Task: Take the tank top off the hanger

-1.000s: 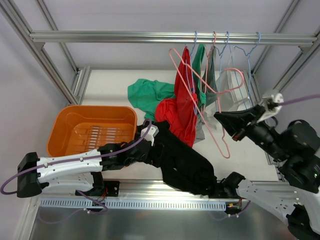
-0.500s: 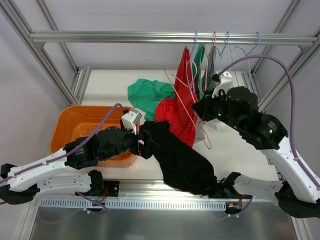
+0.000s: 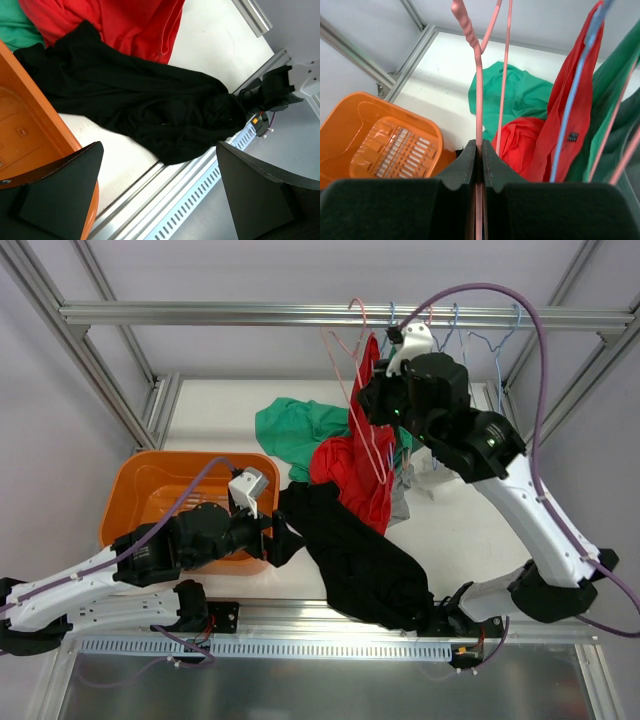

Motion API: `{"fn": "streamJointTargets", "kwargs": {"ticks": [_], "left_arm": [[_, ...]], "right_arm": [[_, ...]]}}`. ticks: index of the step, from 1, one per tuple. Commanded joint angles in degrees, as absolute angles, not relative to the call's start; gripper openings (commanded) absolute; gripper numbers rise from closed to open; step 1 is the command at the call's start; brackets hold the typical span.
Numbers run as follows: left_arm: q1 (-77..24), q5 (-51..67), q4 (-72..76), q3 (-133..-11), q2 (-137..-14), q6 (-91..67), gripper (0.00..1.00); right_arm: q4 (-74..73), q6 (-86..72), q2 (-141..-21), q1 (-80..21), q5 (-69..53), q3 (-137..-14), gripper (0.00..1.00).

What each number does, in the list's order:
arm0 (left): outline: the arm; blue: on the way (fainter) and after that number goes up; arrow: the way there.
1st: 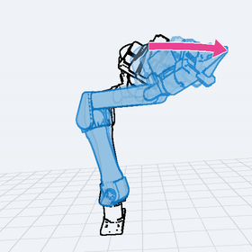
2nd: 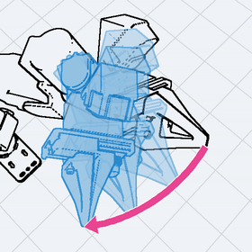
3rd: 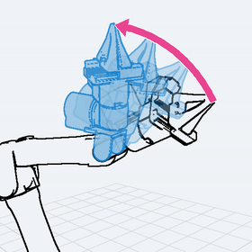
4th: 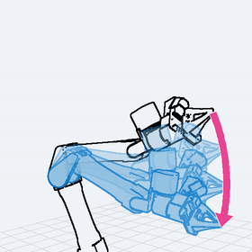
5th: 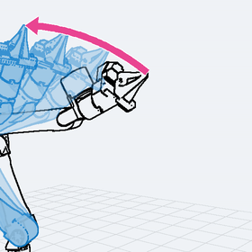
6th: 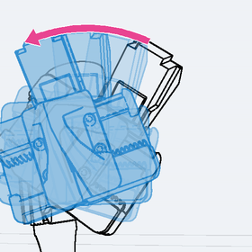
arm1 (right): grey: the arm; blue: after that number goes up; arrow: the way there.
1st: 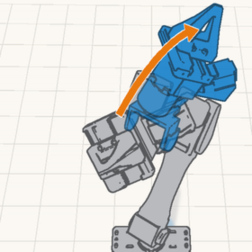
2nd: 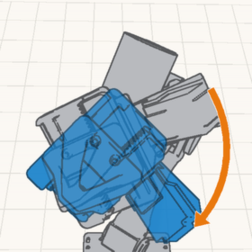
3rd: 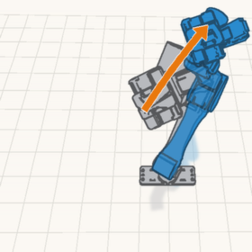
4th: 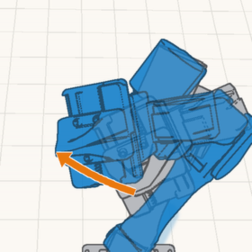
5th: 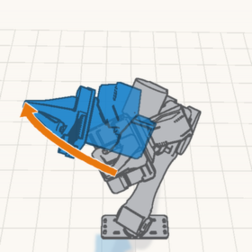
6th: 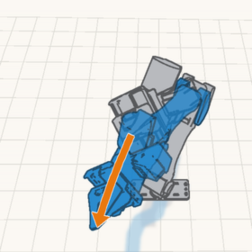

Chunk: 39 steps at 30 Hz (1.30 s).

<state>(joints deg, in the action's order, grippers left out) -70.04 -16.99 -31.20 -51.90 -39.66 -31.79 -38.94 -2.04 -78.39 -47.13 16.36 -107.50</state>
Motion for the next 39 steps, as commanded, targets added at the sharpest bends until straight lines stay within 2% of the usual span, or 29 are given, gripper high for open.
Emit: {"fn": "streamJointTargets", "kwargs": {"ticks": [1,7,13,19,21,23,24,25,27,32,39], "left_arm": [[-69.96,-17.41,-30.15,-52.29,-39.64,-29.98,0.99],[-69.96,-15.03,-28.48,-53.35,-43.06,-29.09,0.99],[-69.96,-12.66,-25.23,-53.52,-44.38,-27.33,0.99],[-69.96,-12.13,-23.73,-53.17,-45.87,-26.72,0.98],[-69.96,-11.78,-22.94,-53.61,-46.49,-26.28,0.99],[-69.96,-11.25,-21.89,-54.31,-47.9,-25.32,0.99],[-69.96,-10.99,-21.45,-54.58,-48.51,-24.79,0.99],[-69.96,-10.73,-20.92,-55.02,-49.82,-24.52,0.99],[-69.96,-10.46,-19.08,-55.19,-51.23,-24.0,0.99],[-69.96,-10.37,-14.34,-54.32,-59.14,-23.03,0.99],[-70.31,-6.07,-4.22,-54.14,-75.9,-22.76,0.99]], "right_arm": [[-36.04,-0.53,-83.48,-47.02,19.51,-115.11,0.0],[-36.12,-2.46,-91.4,-43.86,17.58,-121.11,0.0],[-35.86,-3.87,-94.74,-42.1,15.91,-120.24,0.0],[-33.58,-5.8,-92.29,-42.19,13.27,-113.74,0.01],[-32.35,-6.24,-89.92,-42.19,12.57,-110.59,0.1],[-31.91,-6.5,-87.55,-42.19,11.61,-109.25,0.28],[-31.99,-6.42,-86.67,-42.19,11.17,-108.38,0.57],[-32.08,-6.07,-85.7,-42.19,10.12,-107.85,0.7],[-32.08,-5.8,-82.37,-42.19,9.41,-106.71,0.81],[-34.89,-3.44,-72.79,-42.1,7.56,-101.52,0.98],[-41.48,1.04,-55.56,-42.1,8.44,-93.44,1.0]]}}
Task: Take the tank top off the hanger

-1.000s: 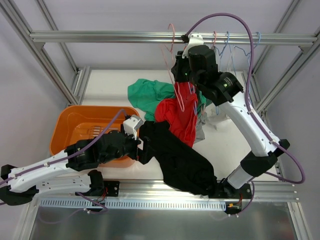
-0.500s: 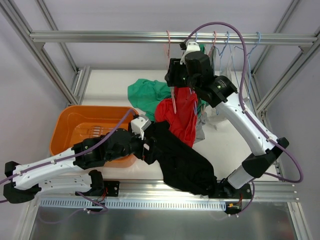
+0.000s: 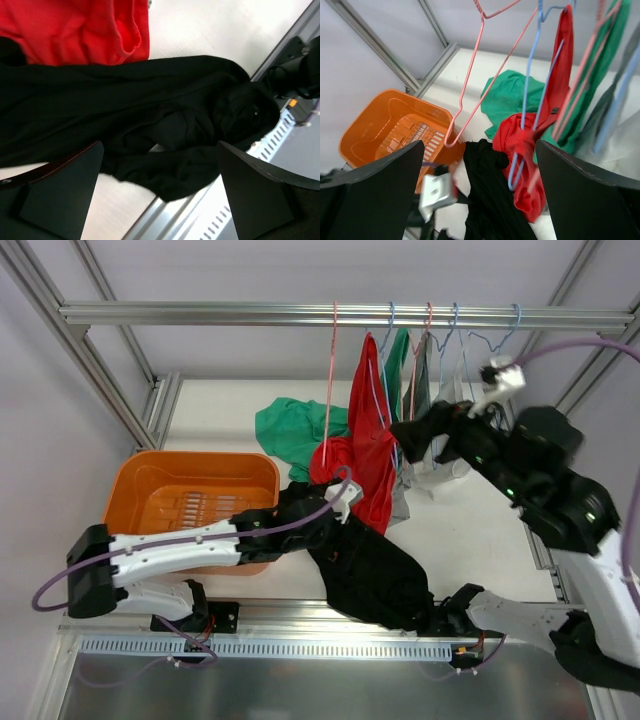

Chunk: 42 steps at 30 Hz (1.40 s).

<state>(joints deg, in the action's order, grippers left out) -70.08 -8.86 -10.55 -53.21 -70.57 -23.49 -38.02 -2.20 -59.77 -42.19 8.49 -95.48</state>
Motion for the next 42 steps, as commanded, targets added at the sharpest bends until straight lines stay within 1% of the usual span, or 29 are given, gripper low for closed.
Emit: {"fn": "streamJointTargets", "kwargs": {"ticks": [1,4,12,15,16,17,18,19,20,21,23,24,26,27,28,30,38,42], "left_arm": [[-71.27,-6.76,-3.96,-55.45,-77.76,-22.94,0.99],[-72.42,-9.31,-4.04,-58.61,-85.67,-24.17,0.99],[-76.11,-11.77,-4.66,-63.45,-105.08,-26.45,0.99],[-77.08,-13.27,-5.27,-64.51,-109.32,-27.68,0.99],[-77.6,-13.97,-5.36,-64.34,-109.68,-28.03,0.96],[-78.04,-14.76,-5.45,-63.99,-109.95,-28.3,0.69],[-78.39,-15.81,-5.45,-63.72,-109.6,-29.0,0.48],[-79.09,-16.95,-5.97,-62.85,-109.34,-29.26,0.31],[-79.28,-18.27,-6.32,-62.41,-108.73,-29.62,0.08],[-79.36,-18.63,-6.94,-62.14,-106.98,-30.32,0.0],[-79.89,-21.25,-10.18,-61.79,-104.34,-30.94,0.0],[-80.33,-22.84,-11.76,-61.96,-100.67,-30.94,0.0],[-82.69,-27.22,-15.72,-62.23,-96.18,-30.68,0.0],[-83.49,-31.68,-16.6,-62.23,-93.8,-30.24,0.0],[-84.19,-33.64,-17.05,-61.7,-88.65,-29.97,0.0],[-84.46,-35.5,-17.4,-61.09,-82.13,-29.19,0.0],[-84.29,-42.35,-22.93,-66.0,-74.02,-25.66,0.0],[-84.29,-48.16,-27.68,-67.41,-64.37,-27.95,0.0]], "right_arm": [[-43.14,1.32,-52.24,-42.01,8.35,-92.64,0.99],[-46.04,1.75,-46.35,-42.1,7.65,-89.31,1.0],[-48.6,2.64,-35.87,-42.1,4.31,-83.68,1.0],[-48.52,2.64,-33.5,-42.1,2.73,-83.32,0.99],[-48.52,2.46,-33.05,-42.1,1.94,-83.15,0.99],[-48.6,2.55,-32.7,-42.1,1.67,-83.06,1.0],[-48.52,2.55,-31.91,-42.1,1.5,-82.97,0.99],[-48.52,2.46,-31.64,-42.1,1.15,-82.79,0.99],[-48.6,2.55,-31.29,-42.1,1.06,-82.53,0.99],[-48.6,2.64,-30.94,-42.1,0.97,-82.44,1.0],[-48.6,2.9,-30.06,-42.1,1.14,-82.0,1.0],[-48.52,3.16,-29.88,-42.1,1.32,-82.0,0.99],[-48.6,3.51,-29.36,-42.1,1.84,-81.91,0.99],[-48.6,3.6,-29.27,-42.1,1.93,-81.83,1.0],[-48.43,3.86,-29.18,-42.1,2.37,-81.83,0.99],[-48.25,4.04,-29.27,-42.1,2.72,-81.57,1.0],[-46.23,4.04,-30.23,-42.1,2.28,-81.38,0.99],[-46.14,4.48,-30.59,-42.19,2.98,-81.83,1.0]]}}
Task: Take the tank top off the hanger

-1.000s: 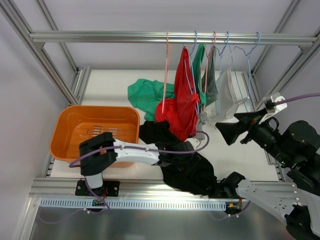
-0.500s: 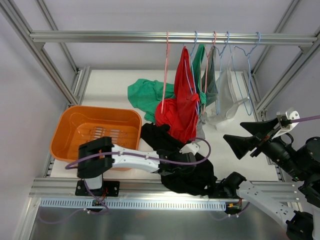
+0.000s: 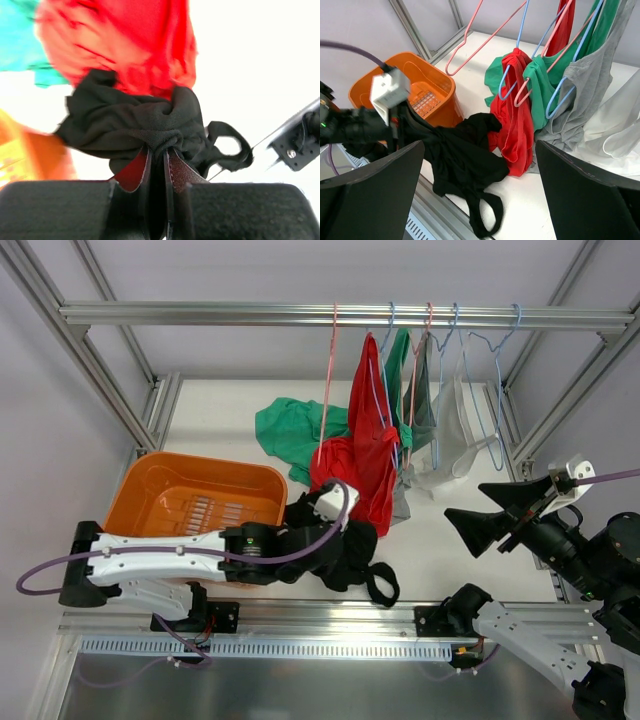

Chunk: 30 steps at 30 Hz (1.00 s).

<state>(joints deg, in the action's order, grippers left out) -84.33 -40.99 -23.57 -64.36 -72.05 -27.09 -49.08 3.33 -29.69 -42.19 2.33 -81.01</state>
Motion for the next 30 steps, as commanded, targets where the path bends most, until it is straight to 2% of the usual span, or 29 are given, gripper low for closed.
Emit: {"fn": "streamJointTargets", "kwargs": {"ticks": [1,5,12,20,26,30], "left_arm": [[-84.29,-48.69,-28.21,-67.85,-63.12,-27.08,0.0],[-83.59,-52.46,-28.74,-73.11,-61.52,-18.75,0.0],[-76.56,-57.38,-31.82,-84.8,-61.09,-16.35,0.0],[-75.67,-66.25,-31.64,-93.42,-57.49,-8.36,0.0],[-75.59,-77.86,-31.9,-86.52,-50.56,-9.75,0.0],[-75.59,-77.52,-32.08,-76.4,-44.92,-14.76,0.0]], "right_arm": [[-46.14,4.74,-30.67,-42.1,3.16,-81.83,0.99],[-45.53,4.48,-31.55,-42.1,2.9,-81.56,0.99],[-44.3,4.04,-32.52,-42.1,2.2,-81.56,0.99],[-44.3,4.39,-32.96,-42.1,2.02,-82.18,0.99],[-44.21,4.48,-34.45,-42.1,1.93,-83.05,0.99],[-44.21,4.22,-37.87,-42.1,3.51,-83.67,0.99]]}}
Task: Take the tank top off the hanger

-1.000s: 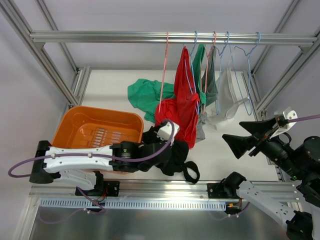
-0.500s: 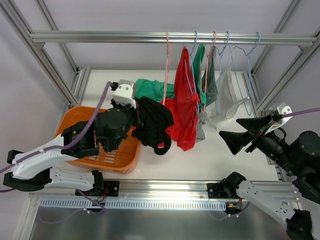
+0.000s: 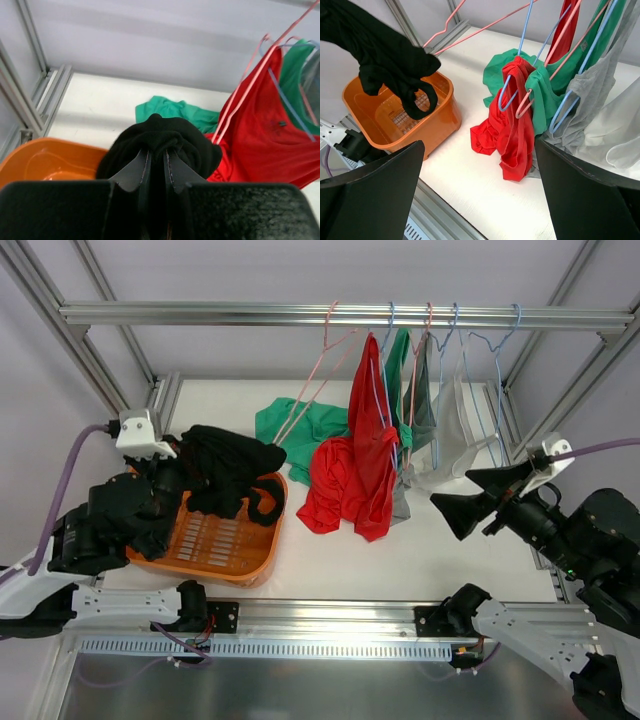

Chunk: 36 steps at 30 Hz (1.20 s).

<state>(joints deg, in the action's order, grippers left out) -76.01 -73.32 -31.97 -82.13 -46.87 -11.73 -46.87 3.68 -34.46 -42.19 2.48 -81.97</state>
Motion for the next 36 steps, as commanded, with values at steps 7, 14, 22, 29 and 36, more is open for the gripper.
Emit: {"fn": "streamJointTargets", "kwargs": {"ticks": [7,14,22,29,36], "left_arm": [[-68.75,-66.38,-34.44,-63.82,-41.4,-25.11,0.0],[-56.25,-52.12,-38.84,-56.87,-42.37,-32.08,0.45],[-56.25,-44.41,-41.84,-60.81,-41.48,-31.03,0.99],[-56.25,-29.47,-42.71,-70.13,-43.16,-20.83,0.99],[-56.25,-26.02,-42.72,-73.65,-43.5,-18.63,0.99]], "right_arm": [[-42.72,4.22,-44.9,-42.1,1.76,-86.04,1.0],[-43.76,4.22,-54.11,-42.1,6.92,-91.13,1.0],[-49.92,6.94,-68.19,-38.59,10.46,-106.16,0.99],[-50.71,7.99,-77.25,-32.35,5.11,-113.54,0.72],[-51.5,8.35,-83.32,-32.34,2.55,-117.86,0.53]]}}
